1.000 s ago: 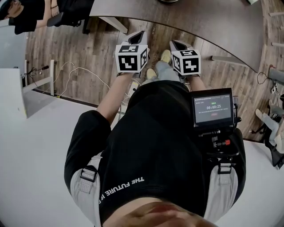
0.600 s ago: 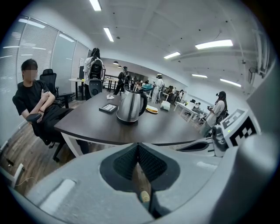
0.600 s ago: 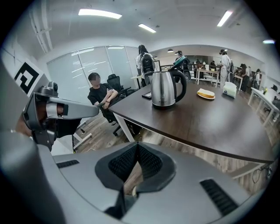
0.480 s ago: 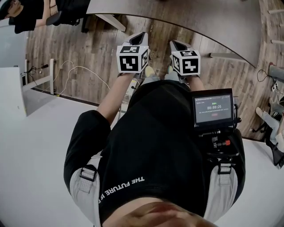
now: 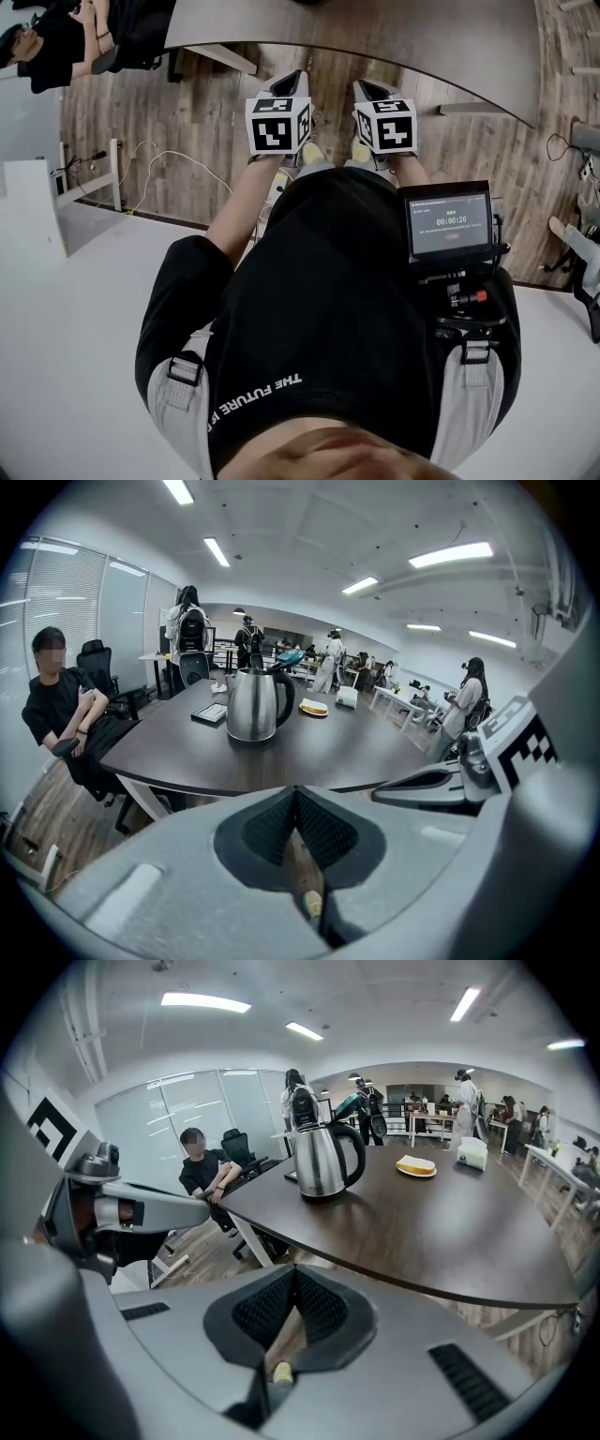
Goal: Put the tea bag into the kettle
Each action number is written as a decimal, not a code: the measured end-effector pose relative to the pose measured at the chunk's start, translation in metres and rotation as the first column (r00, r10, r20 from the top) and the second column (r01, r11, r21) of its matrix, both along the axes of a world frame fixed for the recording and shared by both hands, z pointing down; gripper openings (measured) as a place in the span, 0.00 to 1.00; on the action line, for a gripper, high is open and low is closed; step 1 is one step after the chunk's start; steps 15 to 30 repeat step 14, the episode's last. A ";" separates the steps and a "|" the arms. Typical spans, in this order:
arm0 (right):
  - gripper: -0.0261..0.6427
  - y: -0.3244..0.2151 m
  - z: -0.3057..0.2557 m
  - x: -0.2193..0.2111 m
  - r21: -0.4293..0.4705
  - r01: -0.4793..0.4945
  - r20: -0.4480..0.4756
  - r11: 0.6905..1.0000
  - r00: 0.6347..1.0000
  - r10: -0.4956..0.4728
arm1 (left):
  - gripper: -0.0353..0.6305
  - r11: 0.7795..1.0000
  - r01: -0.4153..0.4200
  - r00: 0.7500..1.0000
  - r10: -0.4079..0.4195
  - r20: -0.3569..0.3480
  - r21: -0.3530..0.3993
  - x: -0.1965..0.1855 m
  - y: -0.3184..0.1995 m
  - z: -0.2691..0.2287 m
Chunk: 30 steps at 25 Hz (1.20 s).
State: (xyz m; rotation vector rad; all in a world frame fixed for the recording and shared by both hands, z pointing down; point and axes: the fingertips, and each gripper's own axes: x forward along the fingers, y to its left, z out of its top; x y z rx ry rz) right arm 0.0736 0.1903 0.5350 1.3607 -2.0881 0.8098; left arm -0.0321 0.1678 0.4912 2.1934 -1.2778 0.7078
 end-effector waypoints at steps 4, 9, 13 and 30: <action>0.05 0.001 0.002 0.006 -0.006 -0.015 0.013 1.000 1.000 0.015 | 0.06 1.000 -0.016 1.000 0.016 0.005 -0.008 0.009 0.003 0.001; 0.05 0.002 0.004 0.001 -0.002 -0.018 0.013 1.000 1.000 0.018 | 0.06 1.000 -0.030 1.000 0.030 0.004 -0.006 0.007 0.005 0.005; 0.05 0.008 0.001 0.010 -0.002 -0.013 0.009 1.000 1.000 0.013 | 0.06 1.000 -0.027 1.000 0.027 0.011 -0.004 0.015 0.010 0.001; 0.05 0.010 0.001 0.013 -0.002 -0.011 0.008 1.000 1.000 0.011 | 0.06 1.000 -0.027 1.000 0.027 0.013 -0.003 0.017 0.011 0.000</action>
